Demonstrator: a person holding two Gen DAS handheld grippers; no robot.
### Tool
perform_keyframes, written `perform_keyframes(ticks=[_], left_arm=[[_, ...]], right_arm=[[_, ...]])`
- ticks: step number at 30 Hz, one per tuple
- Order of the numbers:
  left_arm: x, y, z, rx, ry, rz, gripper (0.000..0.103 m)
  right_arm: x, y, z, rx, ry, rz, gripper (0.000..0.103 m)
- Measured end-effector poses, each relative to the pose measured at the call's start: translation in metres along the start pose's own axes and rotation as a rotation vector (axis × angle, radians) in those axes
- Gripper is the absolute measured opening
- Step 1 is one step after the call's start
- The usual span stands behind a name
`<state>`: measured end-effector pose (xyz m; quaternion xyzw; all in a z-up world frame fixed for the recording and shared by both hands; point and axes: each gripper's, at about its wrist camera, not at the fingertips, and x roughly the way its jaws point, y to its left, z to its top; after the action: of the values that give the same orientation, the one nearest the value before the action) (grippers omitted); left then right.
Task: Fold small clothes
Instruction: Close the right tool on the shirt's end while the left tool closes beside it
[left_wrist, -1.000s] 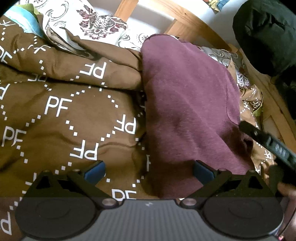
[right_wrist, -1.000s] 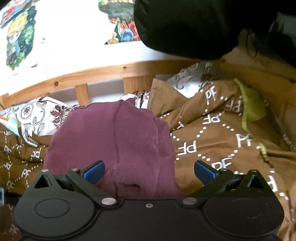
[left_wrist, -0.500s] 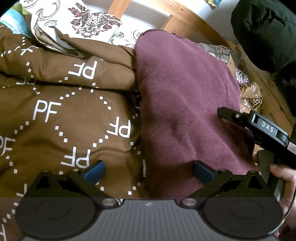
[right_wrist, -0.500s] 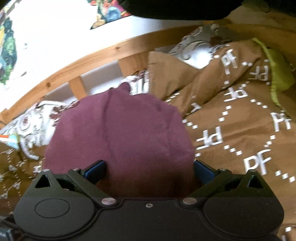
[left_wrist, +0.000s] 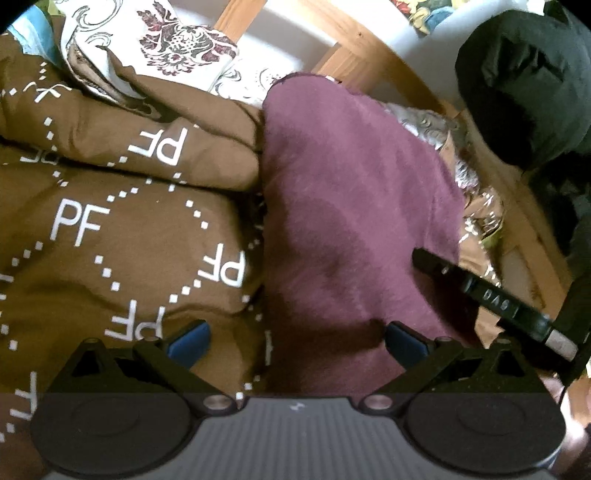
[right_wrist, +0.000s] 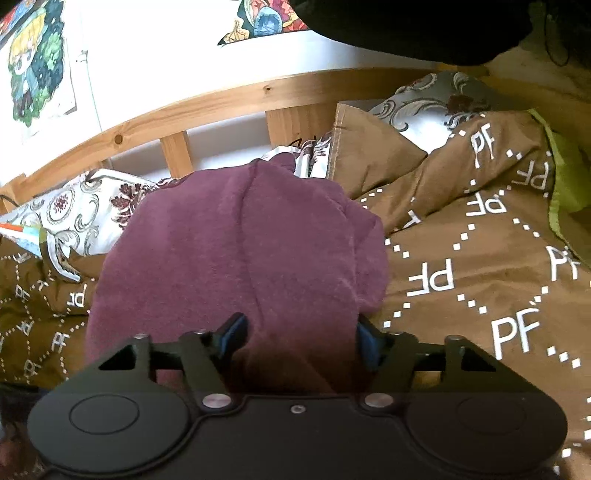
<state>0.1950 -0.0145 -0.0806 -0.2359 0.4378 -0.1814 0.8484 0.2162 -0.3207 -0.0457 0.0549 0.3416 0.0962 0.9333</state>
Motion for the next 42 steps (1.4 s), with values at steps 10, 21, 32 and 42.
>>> perform_keyframes(ticks=[10,21,32,42], left_arm=[[0.009,0.011,0.008,0.022,-0.014,-0.019,0.102],[0.009,0.016,0.013,-0.007,0.018,-0.080,0.097],[0.011,0.015,0.009,0.004,0.063,-0.149,0.084],[0.012,0.012,0.007,-0.010,0.089,-0.142,0.065]], right_arm=[[-0.002,0.002,-0.003,-0.031,-0.006,-0.009,0.055],[-0.007,0.013,0.002,-0.059,0.002,-0.042,0.046],[-0.009,0.021,0.004,-0.048,0.014,-0.084,0.045],[-0.016,0.028,0.004,-0.038,-0.011,-0.091,0.036]])
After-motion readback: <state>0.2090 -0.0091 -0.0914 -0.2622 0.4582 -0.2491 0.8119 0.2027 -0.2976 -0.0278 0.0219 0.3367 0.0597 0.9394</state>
